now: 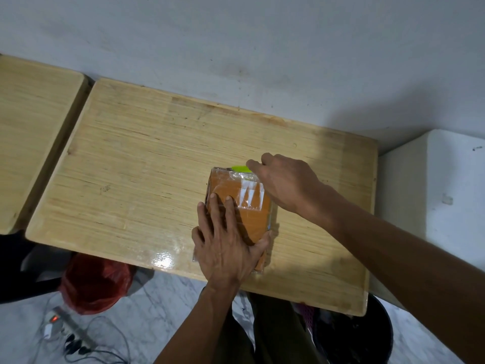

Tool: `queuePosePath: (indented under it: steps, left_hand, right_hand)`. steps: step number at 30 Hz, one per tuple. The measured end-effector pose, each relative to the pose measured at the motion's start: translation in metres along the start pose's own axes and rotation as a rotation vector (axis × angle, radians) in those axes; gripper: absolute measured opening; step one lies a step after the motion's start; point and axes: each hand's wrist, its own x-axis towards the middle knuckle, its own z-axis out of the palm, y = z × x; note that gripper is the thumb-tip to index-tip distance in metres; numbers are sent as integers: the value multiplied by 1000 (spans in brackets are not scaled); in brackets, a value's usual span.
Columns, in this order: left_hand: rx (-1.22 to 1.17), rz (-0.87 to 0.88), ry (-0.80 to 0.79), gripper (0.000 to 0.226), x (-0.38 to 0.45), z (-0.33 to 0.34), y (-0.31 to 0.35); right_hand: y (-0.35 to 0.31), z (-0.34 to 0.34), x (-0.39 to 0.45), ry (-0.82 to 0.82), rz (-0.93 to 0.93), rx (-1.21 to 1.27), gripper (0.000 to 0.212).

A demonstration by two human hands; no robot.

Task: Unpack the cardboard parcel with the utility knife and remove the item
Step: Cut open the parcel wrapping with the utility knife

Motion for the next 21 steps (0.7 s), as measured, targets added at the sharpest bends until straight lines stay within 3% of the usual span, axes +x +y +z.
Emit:
queuePosePath:
  steps: [21]
  left_hand:
    - [-2,-14,-2,115,-1,-1,1]
  right_hand:
    - [37,3,-36,-48,10,31,39]
